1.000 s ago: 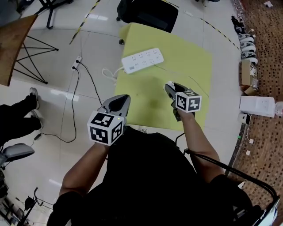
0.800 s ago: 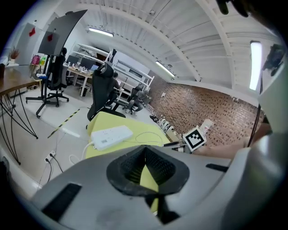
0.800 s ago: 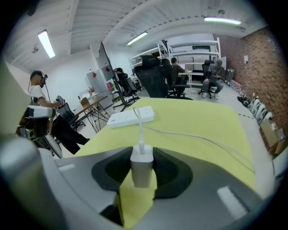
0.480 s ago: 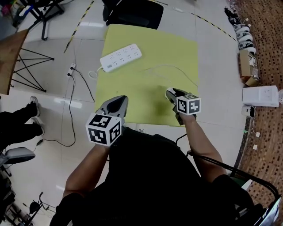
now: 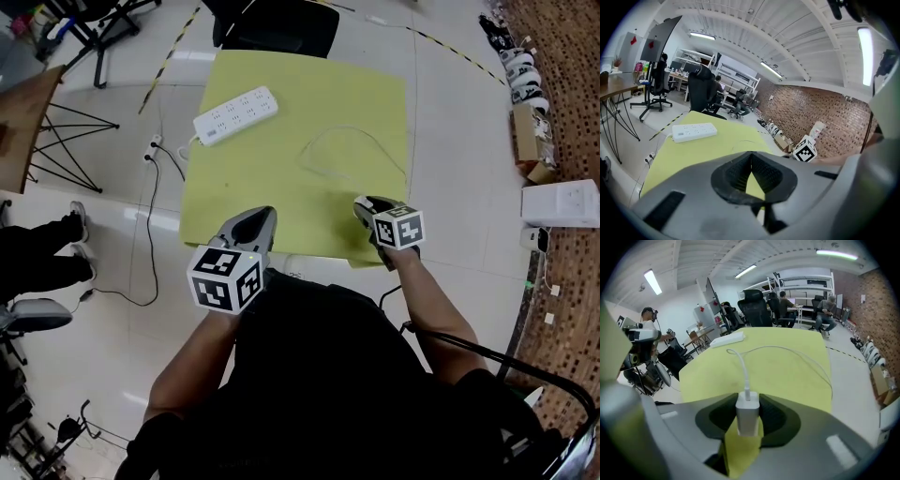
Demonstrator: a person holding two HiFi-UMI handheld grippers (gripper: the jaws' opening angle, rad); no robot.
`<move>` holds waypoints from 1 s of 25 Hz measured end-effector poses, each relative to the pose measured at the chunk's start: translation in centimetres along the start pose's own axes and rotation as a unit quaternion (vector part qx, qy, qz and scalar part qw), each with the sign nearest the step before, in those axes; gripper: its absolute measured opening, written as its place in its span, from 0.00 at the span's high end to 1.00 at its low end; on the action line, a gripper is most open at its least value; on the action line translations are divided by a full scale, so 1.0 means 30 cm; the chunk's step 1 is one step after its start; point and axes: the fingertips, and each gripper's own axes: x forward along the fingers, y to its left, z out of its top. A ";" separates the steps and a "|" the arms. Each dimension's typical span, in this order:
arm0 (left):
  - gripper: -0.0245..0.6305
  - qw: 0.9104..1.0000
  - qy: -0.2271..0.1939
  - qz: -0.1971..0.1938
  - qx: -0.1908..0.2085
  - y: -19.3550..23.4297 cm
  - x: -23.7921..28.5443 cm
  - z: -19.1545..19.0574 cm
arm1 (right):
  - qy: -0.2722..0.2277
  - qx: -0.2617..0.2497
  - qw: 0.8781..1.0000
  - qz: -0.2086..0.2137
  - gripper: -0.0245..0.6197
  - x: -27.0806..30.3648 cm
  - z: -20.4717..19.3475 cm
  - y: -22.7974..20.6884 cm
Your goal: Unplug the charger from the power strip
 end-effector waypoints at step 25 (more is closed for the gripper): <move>0.96 0.993 -0.045 0.112 -0.006 -0.101 -0.335 -0.044 | -0.181 0.023 0.980 0.081 0.96 -0.244 0.161 0.137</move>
